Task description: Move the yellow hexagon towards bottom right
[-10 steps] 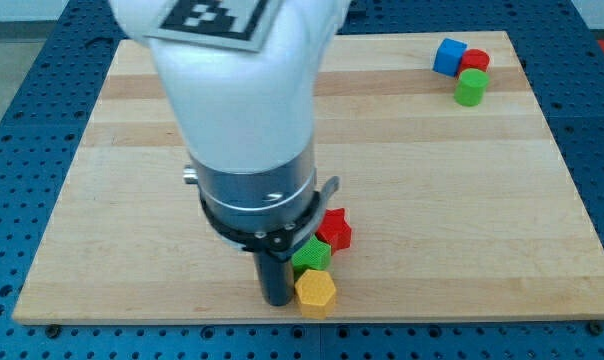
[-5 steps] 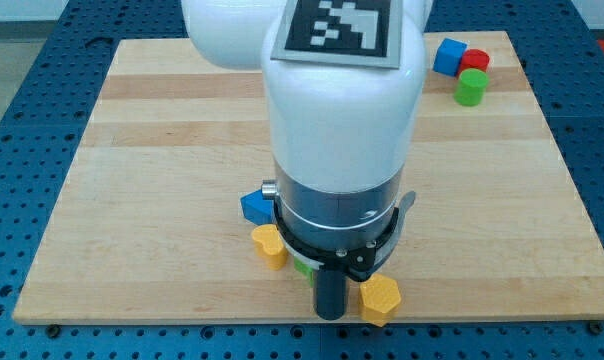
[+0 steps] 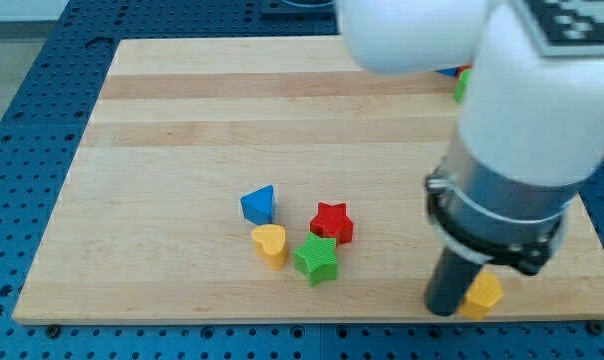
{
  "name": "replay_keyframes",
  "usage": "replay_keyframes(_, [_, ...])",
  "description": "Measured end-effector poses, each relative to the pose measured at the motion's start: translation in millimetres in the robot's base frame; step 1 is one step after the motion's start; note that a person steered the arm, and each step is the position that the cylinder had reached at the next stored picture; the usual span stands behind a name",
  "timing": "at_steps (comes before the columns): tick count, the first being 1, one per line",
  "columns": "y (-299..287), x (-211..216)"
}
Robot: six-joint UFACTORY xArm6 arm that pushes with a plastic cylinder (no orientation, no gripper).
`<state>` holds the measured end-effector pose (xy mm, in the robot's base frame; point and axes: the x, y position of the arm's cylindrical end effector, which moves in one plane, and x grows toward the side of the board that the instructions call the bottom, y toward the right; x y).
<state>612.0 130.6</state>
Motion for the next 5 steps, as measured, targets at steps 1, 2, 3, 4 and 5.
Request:
replay_keyframes(1, [28.8,-1.9])
replay_keyframes(2, [31.8,-1.9])
replay_keyframes(3, [29.1,5.0])
replay_keyframes(4, [28.7,6.6])
replay_keyframes(5, [32.5,6.0])
